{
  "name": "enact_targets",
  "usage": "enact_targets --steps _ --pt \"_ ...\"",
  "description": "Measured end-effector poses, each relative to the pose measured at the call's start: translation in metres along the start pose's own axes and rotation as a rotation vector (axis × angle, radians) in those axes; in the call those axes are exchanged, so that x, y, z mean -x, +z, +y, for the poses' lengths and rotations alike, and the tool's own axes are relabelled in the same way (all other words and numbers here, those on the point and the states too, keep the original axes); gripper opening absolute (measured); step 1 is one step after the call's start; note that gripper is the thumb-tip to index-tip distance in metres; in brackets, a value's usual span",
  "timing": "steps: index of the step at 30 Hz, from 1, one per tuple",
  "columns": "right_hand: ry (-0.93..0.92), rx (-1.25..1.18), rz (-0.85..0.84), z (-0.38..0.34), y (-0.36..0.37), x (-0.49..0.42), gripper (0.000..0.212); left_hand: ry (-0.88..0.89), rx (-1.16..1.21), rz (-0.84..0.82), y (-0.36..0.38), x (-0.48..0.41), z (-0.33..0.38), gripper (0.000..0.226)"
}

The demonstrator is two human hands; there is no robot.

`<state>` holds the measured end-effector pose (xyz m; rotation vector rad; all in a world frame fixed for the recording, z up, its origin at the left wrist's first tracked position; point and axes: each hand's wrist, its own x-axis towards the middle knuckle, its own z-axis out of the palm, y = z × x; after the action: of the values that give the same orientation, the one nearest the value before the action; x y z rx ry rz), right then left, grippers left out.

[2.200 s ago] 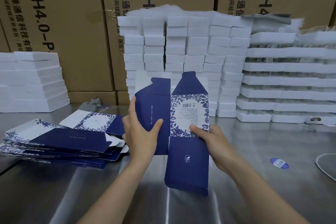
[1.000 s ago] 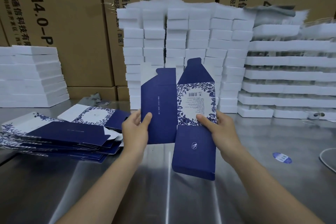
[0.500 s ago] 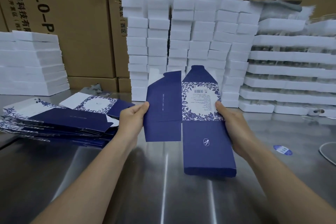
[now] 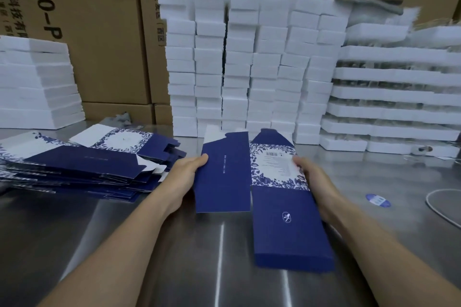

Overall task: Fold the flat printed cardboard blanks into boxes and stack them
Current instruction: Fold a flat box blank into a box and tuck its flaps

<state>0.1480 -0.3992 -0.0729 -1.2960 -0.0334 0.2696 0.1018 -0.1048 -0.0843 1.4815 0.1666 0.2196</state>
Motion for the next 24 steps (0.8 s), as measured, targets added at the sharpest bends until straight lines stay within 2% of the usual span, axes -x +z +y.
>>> enact_targets --steps 4,8,11,16,24 --pt "-0.021 0.019 0.018 0.001 -0.003 -0.002 0.033 -0.046 0.037 0.004 0.001 0.002 0.003 0.028" --pt "-0.043 0.023 0.002 0.003 -0.005 -0.009 0.038 -0.022 0.007 -0.048 0.003 0.008 0.004 0.034" --pt "-0.044 0.008 -0.026 0.004 -0.006 -0.011 0.042 0.015 -0.024 -0.029 0.003 0.008 0.001 0.039" --pt "-0.068 0.068 -0.026 0.007 -0.006 -0.011 0.037 0.031 0.083 -0.013 -0.001 0.004 0.000 0.040" --pt "-0.118 0.056 -0.043 0.008 -0.004 -0.005 0.036 0.040 0.033 -0.016 -0.001 0.004 -0.005 0.037"
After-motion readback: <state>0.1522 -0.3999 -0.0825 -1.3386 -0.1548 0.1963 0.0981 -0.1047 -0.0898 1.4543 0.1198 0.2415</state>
